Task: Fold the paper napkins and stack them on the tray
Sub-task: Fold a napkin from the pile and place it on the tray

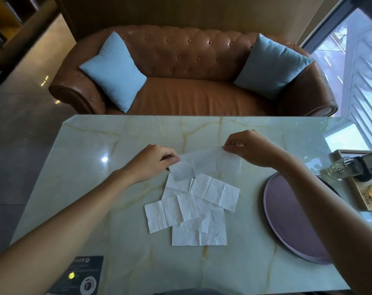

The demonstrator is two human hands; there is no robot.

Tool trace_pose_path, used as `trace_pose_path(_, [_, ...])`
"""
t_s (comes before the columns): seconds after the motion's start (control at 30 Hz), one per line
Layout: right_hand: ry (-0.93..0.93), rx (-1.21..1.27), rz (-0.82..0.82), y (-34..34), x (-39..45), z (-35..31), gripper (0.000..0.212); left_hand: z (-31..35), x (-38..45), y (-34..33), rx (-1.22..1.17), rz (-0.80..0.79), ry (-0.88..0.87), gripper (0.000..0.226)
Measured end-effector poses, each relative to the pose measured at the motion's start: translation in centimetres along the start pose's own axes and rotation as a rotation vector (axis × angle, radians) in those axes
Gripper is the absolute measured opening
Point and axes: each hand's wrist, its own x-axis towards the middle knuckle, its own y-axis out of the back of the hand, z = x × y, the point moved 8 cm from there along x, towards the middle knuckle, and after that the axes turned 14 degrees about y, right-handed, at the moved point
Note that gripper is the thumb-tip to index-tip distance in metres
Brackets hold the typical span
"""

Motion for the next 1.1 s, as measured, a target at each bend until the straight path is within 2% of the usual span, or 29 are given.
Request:
trace_pose_path(0.13, [0.054,-0.092,-0.071,-0.8,0.4,-1.4,0.019,-2.0,0.1,0.7,0.188,-0.007,0.048,0.024])
trace_pose_path(0.2, [0.075,-0.087,-0.115,-1.2,0.5,-2.3,0.019,-1.0,0.1,0.6,0.224,-0.026,0.028,0.049])
trace_pose_path(0.27, [0.097,-0.059,-0.153,-1.4,0.6,-3.0,0.017,1.3,0.2,-0.4,0.130,-0.077,-0.011,0.080])
trace_pose_path(0.3, [0.111,-0.050,-0.169,-1.4,0.7,-3.5,0.016,2.8,0.2,-1.1,0.084,-0.102,-0.036,0.085])
trace_pose_path(0.33, [0.123,-0.047,-0.181,-1.4,0.7,-3.9,0.016,4.0,0.4,-1.9,0.053,-0.121,-0.054,0.081])
trace_pose_path(0.37, [0.130,-0.054,-0.188,-1.3,0.7,-4.2,0.016,4.9,0.9,-2.8,0.017,-0.136,-0.076,0.067])
trace_pose_path(0.43, [0.139,-0.092,-0.176,-0.8,0.7,-4.5,0.016,6.5,1.4,-4.1,0.015,-0.130,-0.123,0.016])
trace_pose_path(0.47, [0.139,-0.115,-0.162,-0.5,0.6,-4.3,0.017,6.9,1.6,-4.5,0.007,-0.115,-0.145,0.014])
trace_pose_path(0.5, [0.139,-0.125,-0.146,-0.2,0.4,-4.1,0.017,6.9,1.9,-5.1,-0.015,-0.111,-0.144,0.025])
trace_pose_path(0.57, [0.136,-0.054,-0.127,0.2,-0.4,-3.8,0.028,6.5,2.2,-5.7,-0.143,-0.127,-0.103,0.027])
trace_pose_path(0.63, [0.104,0.180,-0.088,0.2,-1.4,-3.5,0.047,6.1,2.2,-6.1,-0.290,-0.162,-0.056,0.024])
trace_pose_path(0.67, [0.067,0.299,-0.019,0.4,-1.9,-3.0,0.051,5.9,2.2,-6.2,-0.362,-0.173,-0.015,0.026])
trace_pose_path(0.7, [0.031,0.364,0.085,0.7,-2.2,-2.1,0.048,5.8,2.1,-6.2,-0.415,-0.181,0.023,0.027])
trace_pose_path(0.77, [-0.032,0.294,0.250,1.0,-2.7,0.0,0.035,5.8,2.0,-6.3,-0.492,-0.212,0.049,0.029])
trace_pose_path(0.8, [-0.068,0.279,0.238,0.5,-2.9,0.8,0.035,6.0,1.9,-6.3,-0.524,-0.228,0.047,0.031])
trace_pose_path(0.87, [-0.155,0.419,0.122,-1.7,-3.0,1.5,0.040,6.2,1.5,-6.1,-0.589,-0.259,0.044,0.035])
trace_pose_path(0.93, [-0.177,0.545,0.057,-3.5,-3.1,1.7,0.024,5.9,1.4,-6.1,-0.668,-0.274,0.084,0.034])
trace_pose_path(1.0, [-0.177,0.548,0.102,-3.9,-3.0,1.9,0.013,5.4,1.5,-6.2,-0.767,-0.296,0.148,0.031])
trace_pose_path(1.1, [-0.196,0.568,0.173,-4.0,-3.0,1.9,0.018,4.5,1.2,-6.8,-0.900,-0.373,0.236,0.040])
